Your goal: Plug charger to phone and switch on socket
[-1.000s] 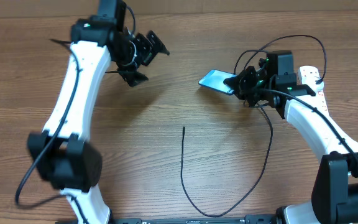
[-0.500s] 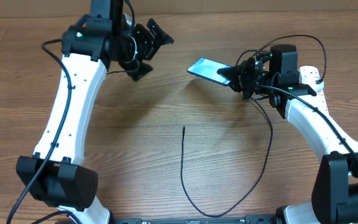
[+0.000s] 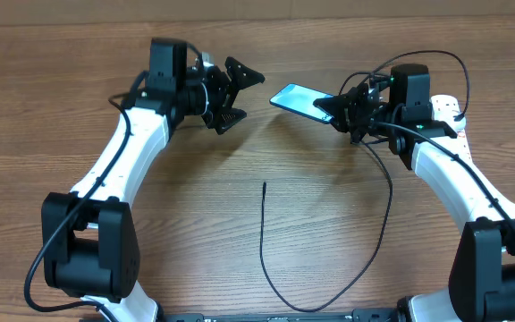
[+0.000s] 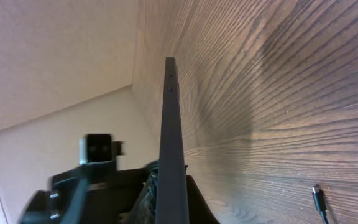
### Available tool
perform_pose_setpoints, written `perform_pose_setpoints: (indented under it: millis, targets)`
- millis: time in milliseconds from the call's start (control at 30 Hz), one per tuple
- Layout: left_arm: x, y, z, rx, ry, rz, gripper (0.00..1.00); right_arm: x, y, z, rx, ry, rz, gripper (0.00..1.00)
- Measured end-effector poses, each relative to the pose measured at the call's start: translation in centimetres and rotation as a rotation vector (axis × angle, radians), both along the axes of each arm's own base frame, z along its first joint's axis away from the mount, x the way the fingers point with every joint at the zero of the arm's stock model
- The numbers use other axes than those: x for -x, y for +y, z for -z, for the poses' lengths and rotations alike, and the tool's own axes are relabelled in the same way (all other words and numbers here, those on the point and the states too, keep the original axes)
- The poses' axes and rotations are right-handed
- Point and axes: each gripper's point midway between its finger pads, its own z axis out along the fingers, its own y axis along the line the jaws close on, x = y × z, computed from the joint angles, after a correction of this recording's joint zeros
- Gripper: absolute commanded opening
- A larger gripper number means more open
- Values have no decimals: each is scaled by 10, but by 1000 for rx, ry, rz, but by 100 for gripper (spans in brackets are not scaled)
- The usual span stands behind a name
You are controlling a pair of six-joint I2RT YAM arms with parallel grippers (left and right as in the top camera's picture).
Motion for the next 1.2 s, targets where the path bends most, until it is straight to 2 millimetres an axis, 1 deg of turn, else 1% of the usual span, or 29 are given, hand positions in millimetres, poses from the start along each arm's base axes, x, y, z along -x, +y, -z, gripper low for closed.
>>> perform_pose_setpoints:
  millis: [233, 300, 433, 633, 767, 1033, 1200]
  targets:
    - [6, -2, 24, 145, 27, -49, 100, 0, -1, 0, -21, 34, 22, 4]
    - [10, -4, 29, 180, 55, -66, 100, 0, 0, 0, -37, 59, 38, 4]
    - [14, -9, 31, 217, 110, -91, 100, 1, 4, 0, -73, 119, 66, 4]
    - [17, -26, 34, 243, 223, -146, 100, 9, 22, 0, -116, 195, 68, 4]
    - [15, -30, 38, 236, 253, -194, 100, 17, 38, 0, -135, 235, 51, 4]
    - [5, -22, 48, 200, 264, -293, 99, 25, 55, 1, -133, 253, 24, 4]
    - [6, -22, 52, 183, 274, -310, 99, 34, 74, 3, -112, 251, -9, 4]
